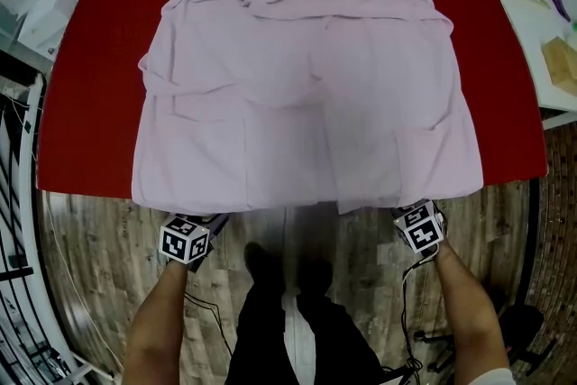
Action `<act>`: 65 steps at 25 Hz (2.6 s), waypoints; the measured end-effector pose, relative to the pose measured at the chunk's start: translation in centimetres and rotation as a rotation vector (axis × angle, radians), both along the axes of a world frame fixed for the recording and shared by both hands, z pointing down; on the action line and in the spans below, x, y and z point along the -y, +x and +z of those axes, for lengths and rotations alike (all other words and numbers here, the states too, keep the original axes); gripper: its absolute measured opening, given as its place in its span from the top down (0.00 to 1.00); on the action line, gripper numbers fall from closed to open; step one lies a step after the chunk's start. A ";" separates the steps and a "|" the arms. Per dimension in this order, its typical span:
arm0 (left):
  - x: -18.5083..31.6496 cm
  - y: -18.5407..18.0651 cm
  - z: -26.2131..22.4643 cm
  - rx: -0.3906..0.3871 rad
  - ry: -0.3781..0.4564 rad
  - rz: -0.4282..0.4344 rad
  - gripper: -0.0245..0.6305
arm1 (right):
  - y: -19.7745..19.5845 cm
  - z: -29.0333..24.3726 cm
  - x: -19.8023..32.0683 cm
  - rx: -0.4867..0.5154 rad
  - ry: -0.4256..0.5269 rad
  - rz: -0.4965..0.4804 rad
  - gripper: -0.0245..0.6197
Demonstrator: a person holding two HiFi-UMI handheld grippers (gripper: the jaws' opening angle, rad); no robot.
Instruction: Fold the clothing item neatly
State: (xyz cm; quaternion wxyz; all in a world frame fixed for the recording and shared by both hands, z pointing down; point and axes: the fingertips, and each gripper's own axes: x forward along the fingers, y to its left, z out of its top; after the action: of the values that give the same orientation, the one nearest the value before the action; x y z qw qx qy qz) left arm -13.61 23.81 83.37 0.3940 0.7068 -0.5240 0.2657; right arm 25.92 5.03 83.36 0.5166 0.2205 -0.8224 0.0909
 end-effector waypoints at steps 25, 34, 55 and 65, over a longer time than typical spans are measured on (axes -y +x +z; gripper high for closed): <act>-4.9 13.7 -18.5 -0.350 0.100 -0.007 0.93 | -4.0 -15.7 -13.0 0.161 -0.063 -0.064 0.93; -5.8 14.3 -27.9 -0.442 0.154 0.020 0.93 | -3.0 -25.2 -13.4 0.192 -0.059 -0.112 0.93; -2.9 13.0 -42.9 -0.531 0.282 0.226 0.93 | -3.9 -37.5 -6.4 0.198 -0.070 -0.177 0.93; 1.0 9.6 -46.6 -0.624 0.335 0.276 0.93 | -3.7 -42.0 -3.8 0.334 -0.347 0.052 0.93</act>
State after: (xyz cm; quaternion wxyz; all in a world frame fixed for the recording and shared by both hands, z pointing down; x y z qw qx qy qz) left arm -4.06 22.81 36.79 0.3741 0.8722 -0.3150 -0.0011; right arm 22.19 8.82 41.38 0.4011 0.1314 -0.8625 0.2792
